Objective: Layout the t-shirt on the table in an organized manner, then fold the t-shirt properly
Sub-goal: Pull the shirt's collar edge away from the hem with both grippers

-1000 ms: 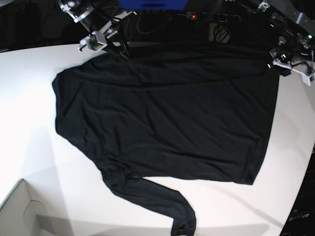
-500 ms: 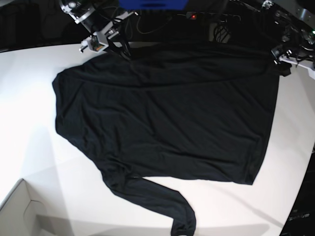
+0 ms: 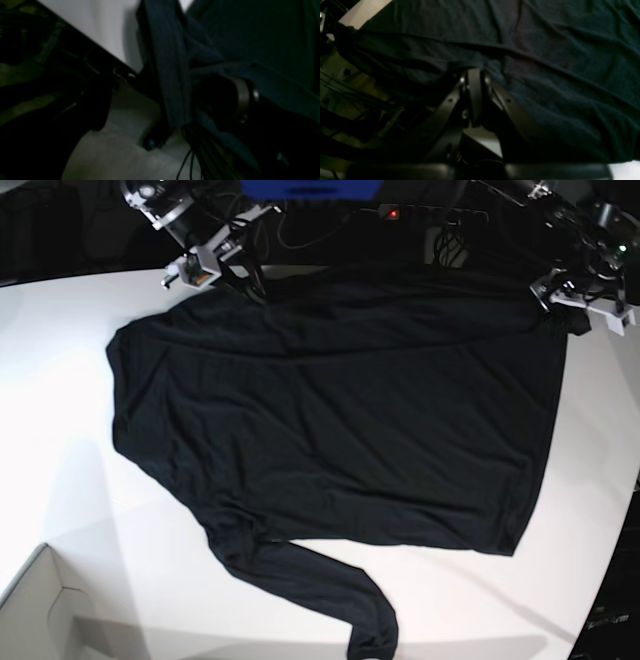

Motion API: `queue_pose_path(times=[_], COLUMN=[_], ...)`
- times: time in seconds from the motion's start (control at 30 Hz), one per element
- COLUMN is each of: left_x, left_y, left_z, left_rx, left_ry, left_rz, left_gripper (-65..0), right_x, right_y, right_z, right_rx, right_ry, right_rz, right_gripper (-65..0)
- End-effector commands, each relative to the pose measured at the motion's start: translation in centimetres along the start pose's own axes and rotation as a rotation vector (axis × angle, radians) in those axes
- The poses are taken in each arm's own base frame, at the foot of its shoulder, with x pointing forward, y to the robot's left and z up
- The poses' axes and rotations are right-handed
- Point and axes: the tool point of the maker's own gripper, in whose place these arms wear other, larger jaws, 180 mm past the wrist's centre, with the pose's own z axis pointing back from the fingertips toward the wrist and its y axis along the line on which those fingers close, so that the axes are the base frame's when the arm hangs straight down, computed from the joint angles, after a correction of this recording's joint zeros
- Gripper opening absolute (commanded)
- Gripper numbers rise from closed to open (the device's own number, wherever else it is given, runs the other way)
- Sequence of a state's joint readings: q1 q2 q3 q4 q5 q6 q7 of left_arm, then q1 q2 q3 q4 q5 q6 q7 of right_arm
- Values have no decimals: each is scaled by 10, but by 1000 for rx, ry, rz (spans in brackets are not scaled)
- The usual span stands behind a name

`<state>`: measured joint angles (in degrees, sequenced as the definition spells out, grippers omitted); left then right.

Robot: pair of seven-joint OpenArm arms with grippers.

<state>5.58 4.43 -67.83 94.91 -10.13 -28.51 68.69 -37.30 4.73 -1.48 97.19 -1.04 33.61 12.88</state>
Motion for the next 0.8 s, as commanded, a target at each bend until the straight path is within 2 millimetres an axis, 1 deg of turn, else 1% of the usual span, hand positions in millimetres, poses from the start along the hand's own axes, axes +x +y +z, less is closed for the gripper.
queue_pose_path(times=[0.0, 0.17, 0.27, 0.3, 0.33, 0.37, 0.53, 0.7, 0.77], left_x=[11, 3, 1, 1, 2, 2, 3, 6, 9], left_y=[3, -1, -1, -1, -2, -2, -2, -4, -3], left_z=[4, -6, -7, -7, -8, -8, -8, -8, -6], left_rx=[8, -16, -19, -21, -22, -22, -22, -26, -23], left_ry=[-38, -6, 0, 0, -2, -2, -4, -13, -21], left_rz=[-7, 12, 15, 14, 14, 14, 15, 17, 13], left_gripper=[-50, -52, -55, -71, -99, -142, -449, -648, -650], right_x=[12, 12, 12, 12, 12, 12, 12, 13, 14], right_y=[2, 2, 2, 2, 2, 2, 2, 1, 1], right_z=[1, 1, 1, 1, 1, 1, 1, 1, 1], right_rx=[8, 8, 8, 8, 8, 8, 8, 7, 7], right_ry=[-49, -50, -49, -49, -49, -49, -49, -51, -53], right_rz=[-8, -9, -8, -8, -8, -8, -8, -7, -5], right_gripper=[-650, -650, -650, -650, -650, -650, -650, -650, -650])
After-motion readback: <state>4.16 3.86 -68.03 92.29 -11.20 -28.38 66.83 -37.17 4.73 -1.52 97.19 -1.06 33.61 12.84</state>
